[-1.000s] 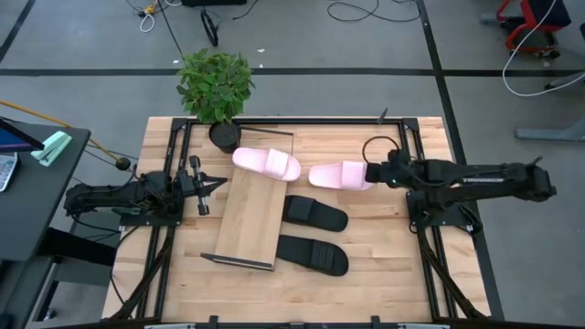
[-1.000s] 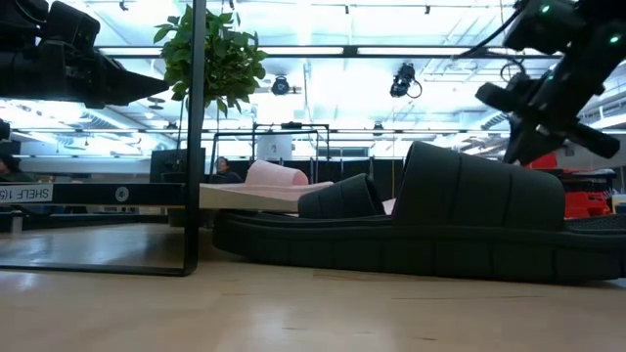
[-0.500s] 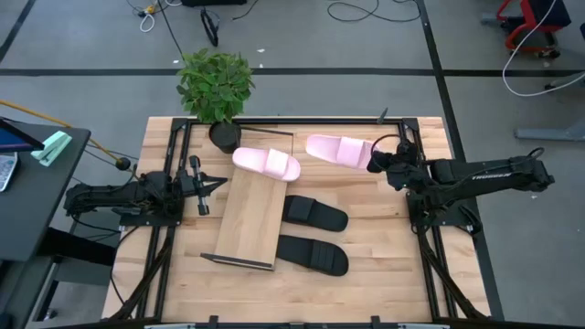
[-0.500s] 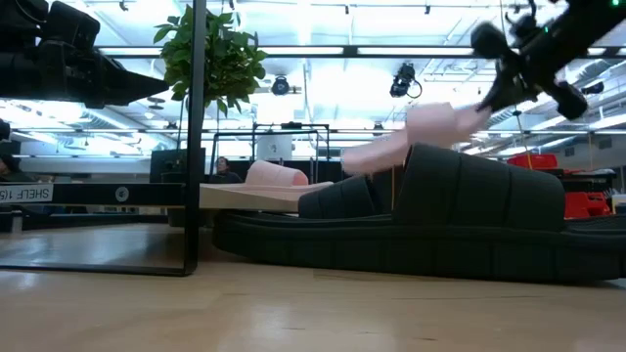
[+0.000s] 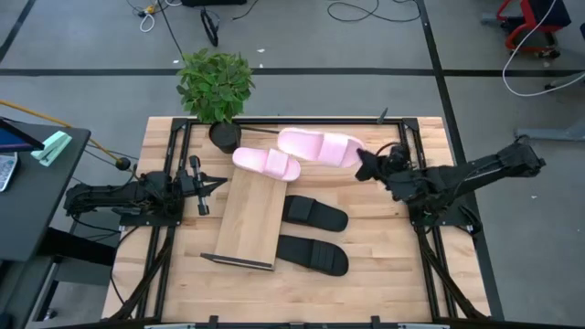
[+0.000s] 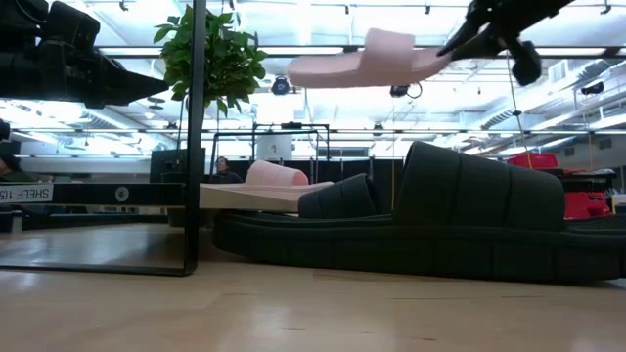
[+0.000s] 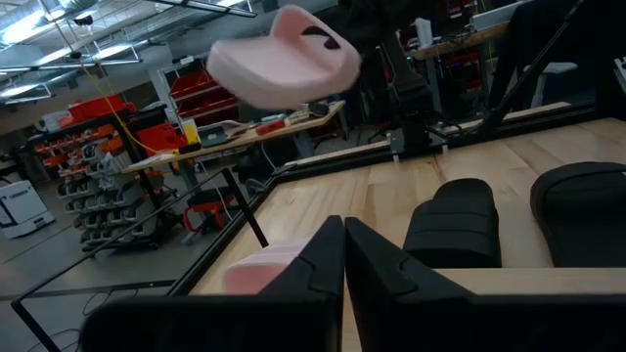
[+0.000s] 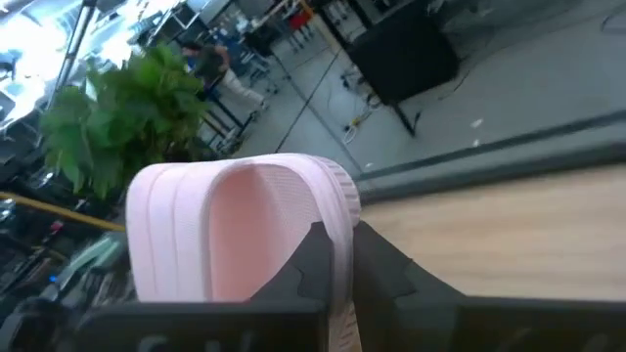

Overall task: Pick and place slides into the shelf
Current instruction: Put the pink slipper on the shelf

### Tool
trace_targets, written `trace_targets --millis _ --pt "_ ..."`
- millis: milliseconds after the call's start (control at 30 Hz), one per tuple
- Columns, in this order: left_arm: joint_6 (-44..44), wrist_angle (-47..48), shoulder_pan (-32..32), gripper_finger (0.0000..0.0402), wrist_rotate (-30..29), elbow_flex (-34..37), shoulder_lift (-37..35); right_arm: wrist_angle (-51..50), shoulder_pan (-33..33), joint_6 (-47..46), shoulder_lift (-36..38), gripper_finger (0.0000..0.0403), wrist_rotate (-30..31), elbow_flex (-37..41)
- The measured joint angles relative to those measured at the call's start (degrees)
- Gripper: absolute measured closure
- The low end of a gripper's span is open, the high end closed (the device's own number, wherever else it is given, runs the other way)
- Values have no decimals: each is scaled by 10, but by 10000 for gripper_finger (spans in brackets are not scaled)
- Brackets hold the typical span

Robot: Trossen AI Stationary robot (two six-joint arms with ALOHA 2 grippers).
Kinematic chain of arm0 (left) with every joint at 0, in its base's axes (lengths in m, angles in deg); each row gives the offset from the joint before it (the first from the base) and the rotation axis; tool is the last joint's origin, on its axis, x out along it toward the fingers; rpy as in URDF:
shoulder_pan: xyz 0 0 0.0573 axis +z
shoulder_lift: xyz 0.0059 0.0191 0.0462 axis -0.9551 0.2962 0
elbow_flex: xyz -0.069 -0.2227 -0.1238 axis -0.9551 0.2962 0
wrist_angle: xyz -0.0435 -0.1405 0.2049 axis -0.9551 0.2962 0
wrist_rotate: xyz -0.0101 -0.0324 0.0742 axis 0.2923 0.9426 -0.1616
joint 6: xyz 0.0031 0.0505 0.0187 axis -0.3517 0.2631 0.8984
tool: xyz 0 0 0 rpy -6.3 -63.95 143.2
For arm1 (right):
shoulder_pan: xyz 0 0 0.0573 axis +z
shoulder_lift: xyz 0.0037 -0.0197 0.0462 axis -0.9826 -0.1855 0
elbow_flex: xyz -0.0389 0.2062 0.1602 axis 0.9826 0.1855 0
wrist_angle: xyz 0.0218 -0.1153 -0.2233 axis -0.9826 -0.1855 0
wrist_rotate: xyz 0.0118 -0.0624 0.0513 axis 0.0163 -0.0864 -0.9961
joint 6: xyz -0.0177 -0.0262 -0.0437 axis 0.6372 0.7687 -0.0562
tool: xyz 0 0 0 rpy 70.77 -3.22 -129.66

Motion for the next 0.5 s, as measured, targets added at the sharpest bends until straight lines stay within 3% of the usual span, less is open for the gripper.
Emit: trace_targets --millis 167,500 --pt "1 0 0 377 0 0 0 75 6 -90 -110 380 -22 0" --pt "0 0 0 389 0 0 0 282 -17 -188 -281 380 -149 0"
